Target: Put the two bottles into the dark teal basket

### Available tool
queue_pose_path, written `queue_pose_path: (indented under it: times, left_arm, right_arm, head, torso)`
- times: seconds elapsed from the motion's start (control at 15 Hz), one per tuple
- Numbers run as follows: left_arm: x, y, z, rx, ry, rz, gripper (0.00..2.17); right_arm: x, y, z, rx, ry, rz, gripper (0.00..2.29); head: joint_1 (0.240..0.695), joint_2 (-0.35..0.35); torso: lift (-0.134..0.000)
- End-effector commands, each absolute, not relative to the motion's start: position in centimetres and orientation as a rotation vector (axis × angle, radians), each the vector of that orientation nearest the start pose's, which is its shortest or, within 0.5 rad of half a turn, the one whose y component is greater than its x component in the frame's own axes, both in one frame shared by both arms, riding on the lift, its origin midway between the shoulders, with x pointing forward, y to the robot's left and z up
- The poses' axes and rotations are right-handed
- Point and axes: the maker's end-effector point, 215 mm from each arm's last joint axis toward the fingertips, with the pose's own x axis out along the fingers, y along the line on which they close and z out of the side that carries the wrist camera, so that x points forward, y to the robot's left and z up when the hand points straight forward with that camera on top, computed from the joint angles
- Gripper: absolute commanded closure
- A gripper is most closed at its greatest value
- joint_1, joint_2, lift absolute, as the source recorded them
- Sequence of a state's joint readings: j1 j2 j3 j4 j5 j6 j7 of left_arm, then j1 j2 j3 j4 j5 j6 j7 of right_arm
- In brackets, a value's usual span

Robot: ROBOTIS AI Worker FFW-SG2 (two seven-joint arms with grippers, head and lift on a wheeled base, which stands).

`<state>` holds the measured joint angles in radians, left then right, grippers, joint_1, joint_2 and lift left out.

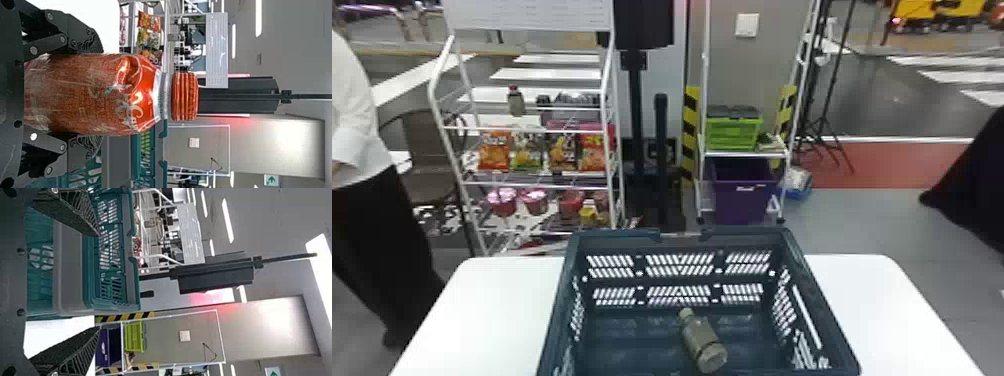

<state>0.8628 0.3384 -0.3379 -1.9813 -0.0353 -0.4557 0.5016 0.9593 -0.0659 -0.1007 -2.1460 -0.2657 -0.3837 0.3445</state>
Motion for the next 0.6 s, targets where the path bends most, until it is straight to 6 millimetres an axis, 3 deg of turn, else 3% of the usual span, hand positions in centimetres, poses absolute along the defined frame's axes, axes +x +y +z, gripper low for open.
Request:
queue_pose_path:
  times: [0.0,0.27,0.53]
  left_arm:
    - [28.2,17.7,-38.3,0.018,0.059,0.014,2.15]
    - [30.3,18.3,-37.3,0.06,0.083,0.021,2.15]
    - [34.4,21.2,-33.1,0.107,0.064,0.072,2.15]
  right_arm:
    - [28.5,-23.2,-33.7,0.121,-0.023,0.225,0.04]
    - [27.4,-23.4,-35.2,0.126,0.012,0.216,0.04]
    - [26.7,-23.9,-36.4,0.12,0.04,0.216,0.04]
  head:
    - [0.499,0.0]
    - [0.499,0.0]
    - [0.499,0.0]
  torso:
    - [0.0]
    - [0.0]
    - [0.0]
